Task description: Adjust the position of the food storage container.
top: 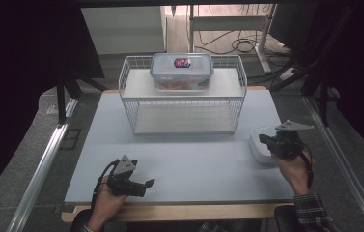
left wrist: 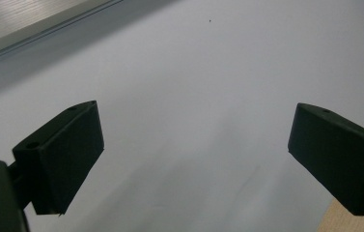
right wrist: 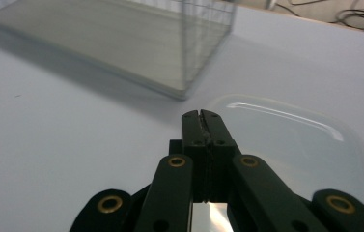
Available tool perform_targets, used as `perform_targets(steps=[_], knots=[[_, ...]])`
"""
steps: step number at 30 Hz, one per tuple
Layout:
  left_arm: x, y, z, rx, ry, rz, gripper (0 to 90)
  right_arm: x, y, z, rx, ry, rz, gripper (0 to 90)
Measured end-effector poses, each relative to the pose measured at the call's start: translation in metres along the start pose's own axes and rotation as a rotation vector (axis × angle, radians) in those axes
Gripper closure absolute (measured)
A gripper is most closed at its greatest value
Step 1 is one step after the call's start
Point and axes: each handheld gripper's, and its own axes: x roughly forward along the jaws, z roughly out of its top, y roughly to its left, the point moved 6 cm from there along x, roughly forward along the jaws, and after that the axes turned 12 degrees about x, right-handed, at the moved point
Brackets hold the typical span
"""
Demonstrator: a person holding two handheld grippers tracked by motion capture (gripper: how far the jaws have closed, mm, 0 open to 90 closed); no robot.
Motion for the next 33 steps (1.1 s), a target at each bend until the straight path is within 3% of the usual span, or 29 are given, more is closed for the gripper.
perform_targets(steps=[1, 3, 9, 18, 26, 33], knots=[[0.000, 0.000, 0.000, 0.000, 0.000, -0.001, 5.1, -0.003, -0.016, 0.003, 0.022, -0.012, -0.038, 89.4], [0.000, 0.000, 0.000, -0.001, 0.002, 0.000, 5.1, -0.003, -0.021, 0.003, 0.030, -0.014, -0.049, 89.4], [0.001, 0.000, -0.001, -0.001, 0.004, 0.000, 5.1, -0.003, -0.057, 0.005, 0.089, -0.025, -0.134, 89.4], [0.002, 0.001, -0.001, -0.002, 0.010, -0.001, 5.1, 0.001, -0.100, -0.005, 0.138, -0.020, -0.252, 89.4], [0.003, 0.000, -0.002, 0.003, 0.018, -0.005, 5.1, 0.012, -0.102, -0.015, 0.138, 0.027, -0.267, 89.4], [0.003, 0.000, -0.002, 0.003, 0.018, -0.008, 5.1, 0.017, -0.088, -0.017, 0.131, 0.041, -0.220, 89.4]])
